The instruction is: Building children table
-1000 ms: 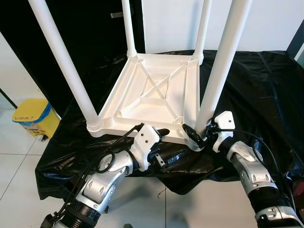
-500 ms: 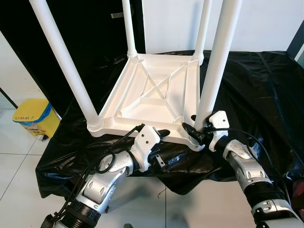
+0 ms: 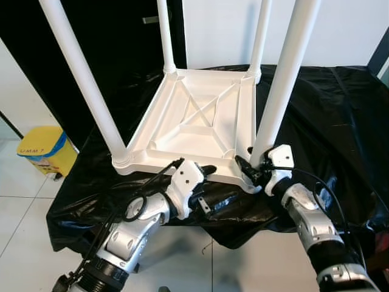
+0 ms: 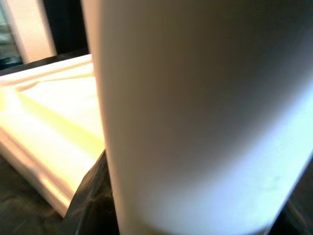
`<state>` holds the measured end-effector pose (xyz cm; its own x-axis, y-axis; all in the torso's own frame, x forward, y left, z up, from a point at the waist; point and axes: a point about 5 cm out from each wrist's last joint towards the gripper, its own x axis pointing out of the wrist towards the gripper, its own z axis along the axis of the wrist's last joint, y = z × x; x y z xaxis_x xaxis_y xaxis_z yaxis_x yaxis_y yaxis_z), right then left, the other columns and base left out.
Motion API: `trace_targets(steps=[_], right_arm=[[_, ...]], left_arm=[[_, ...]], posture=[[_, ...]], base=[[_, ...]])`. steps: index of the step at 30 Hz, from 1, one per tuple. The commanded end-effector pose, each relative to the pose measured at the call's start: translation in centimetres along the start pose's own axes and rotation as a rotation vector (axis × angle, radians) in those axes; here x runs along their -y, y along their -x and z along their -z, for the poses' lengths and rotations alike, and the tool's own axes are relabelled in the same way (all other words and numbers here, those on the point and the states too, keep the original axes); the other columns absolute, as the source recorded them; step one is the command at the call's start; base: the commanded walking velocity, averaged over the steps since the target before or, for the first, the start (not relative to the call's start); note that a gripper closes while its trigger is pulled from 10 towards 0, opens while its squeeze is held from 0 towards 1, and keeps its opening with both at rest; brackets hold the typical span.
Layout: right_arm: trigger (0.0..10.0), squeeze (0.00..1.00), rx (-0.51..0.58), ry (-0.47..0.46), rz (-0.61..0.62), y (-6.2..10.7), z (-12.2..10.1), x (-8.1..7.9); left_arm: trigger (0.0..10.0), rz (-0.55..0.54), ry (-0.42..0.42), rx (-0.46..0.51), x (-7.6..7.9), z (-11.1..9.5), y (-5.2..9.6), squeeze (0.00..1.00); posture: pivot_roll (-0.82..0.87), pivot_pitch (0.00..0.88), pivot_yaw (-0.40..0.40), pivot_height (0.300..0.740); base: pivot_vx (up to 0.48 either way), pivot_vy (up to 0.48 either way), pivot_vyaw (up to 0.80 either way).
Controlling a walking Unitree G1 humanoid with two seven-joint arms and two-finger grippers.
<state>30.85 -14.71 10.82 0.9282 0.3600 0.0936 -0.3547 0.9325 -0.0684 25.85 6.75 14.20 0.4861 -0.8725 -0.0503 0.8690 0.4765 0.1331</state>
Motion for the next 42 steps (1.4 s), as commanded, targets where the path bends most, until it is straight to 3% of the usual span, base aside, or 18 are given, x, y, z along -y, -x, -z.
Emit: trace_targets(steps=[1, 9, 11, 13, 16, 22, 23, 24, 25, 35, 36, 37, 38, 39, 42], right_arm=[[10.0, 0.00, -0.056, -0.013, 0.048, 0.4, 1.1, -0.2], [10.0, 0.00, -0.055, -0.048, 0.232, 0.5, 0.9, -0.6], [10.0, 0.00, -0.075, -0.047, 0.351, 0.6, 1.1, -0.6], [10.0, 0.00, -0.083, -0.048, 0.394, 0.6, 1.1, -0.8], [10.0, 0.00, -0.070, -0.074, 0.381, 0.5, 0.9, -2.0], [10.0, 0.00, -0.034, -0.080, 0.354, 0.3, 0.1, -2.1], [10.0, 0.44, -0.025, -0.084, 0.347, 0.2, 0.0, -2.1], [10.0, 0.44, -0.025, -0.084, 0.347, 0.2, 0.0, -2.1], [10.0, 1.00, -0.016, -0.084, 0.343, 0.1, -0.2, -2.2], [10.0, 1.00, 0.031, -0.064, 0.255, 0.4, -1.1, -1.5], [10.0, 0.60, 0.028, -0.066, 0.205, 0.5, -1.1, -1.5], [10.0, 0.60, 0.028, -0.066, 0.205, 0.5, -1.1, -1.5], [10.0, 0.16, 0.027, -0.063, 0.165, 0.6, -1.2, -1.5], [10.0, 0.00, 0.030, -0.061, 0.125, 0.8, -1.2, -1.3], [10.0, 0.00, 0.032, -0.060, 0.102, 0.9, -1.3, -1.2]], left_arm=[[10.0, 0.007, -0.003, -0.009, 0.1, 0.0, 0.1, 0.00], [10.0, 0.005, 0.003, -0.007, 0.4, 0.1, 0.1, 0.00], [10.0, 0.005, 0.003, -0.008, 0.3, 0.1, 0.0, 0.00], [10.0, 0.004, 0.003, -0.006, 0.3, 0.1, -0.1, 0.00], [10.0, 0.000, 0.006, 0.002, 0.3, 0.0, -0.2, 0.00], [10.0, 0.018, 0.001, -0.004, 0.2, 0.1, -0.3, 0.00], [10.0, 0.021, -0.004, -0.005, 0.1, 0.0, -0.3, 0.00], [10.0, 0.021, -0.004, -0.005, 0.1, 0.0, -0.3, 0.00], [10.0, 0.021, -0.010, -0.004, -0.1, -0.1, -0.3, 0.00], [10.0, 0.010, -0.011, 0.002, 0.3, -0.2, -0.3, 0.00], [10.0, 0.004, -0.006, 0.004, 0.4, -0.2, -0.2, 0.00], [10.0, 0.004, -0.006, 0.004, 0.4, -0.2, -0.2, 0.00], [10.0, 0.000, -0.003, 0.005, 0.5, -0.2, -0.2, 0.00], [10.0, -0.002, 0.001, 0.007, 0.7, -0.2, -0.2, 0.00], [10.0, -0.003, 0.003, 0.008, 0.7, -0.2, -0.1, 0.00]], posture=[[-0.07, 0.000, 0.011, 0.740], [-0.07, 0.000, 0.007, 0.740], [-0.08, 0.000, 0.004, 0.740], [-0.08, 0.000, 0.003, 0.740], [-0.09, 0.000, 0.010, 0.740], [-0.10, 0.000, 0.028, 0.740], [-0.10, 0.000, 0.029, 0.740], [-0.10, 0.000, 0.029, 0.740], [-0.09, 0.000, 0.034, 0.740], [-0.07, 0.000, -0.001, 0.740], [-0.06, 0.000, -0.013, 0.740], [-0.06, 0.000, -0.013, 0.740], [-0.06, 0.000, -0.013, 0.740], [-0.06, 0.000, -0.014, 0.740], [-0.06, 0.000, -0.014, 0.740]], base=[[0.000, 0.000, 0.00], [0.000, 0.000, 0.00], [0.000, 0.000, 0.00], [0.000, 0.000, 0.00], [0.000, 0.000, 0.00], [0.000, 0.000, 0.00], [0.000, 0.000, 0.00], [0.000, 0.000, 0.00], [0.000, 0.000, 0.00], [0.000, 0.000, 0.00], [0.000, 0.000, 0.00], [0.000, 0.000, 0.00], [0.000, 0.000, 0.00], [0.000, 0.000, 0.00], [0.000, 0.000, 0.00]])
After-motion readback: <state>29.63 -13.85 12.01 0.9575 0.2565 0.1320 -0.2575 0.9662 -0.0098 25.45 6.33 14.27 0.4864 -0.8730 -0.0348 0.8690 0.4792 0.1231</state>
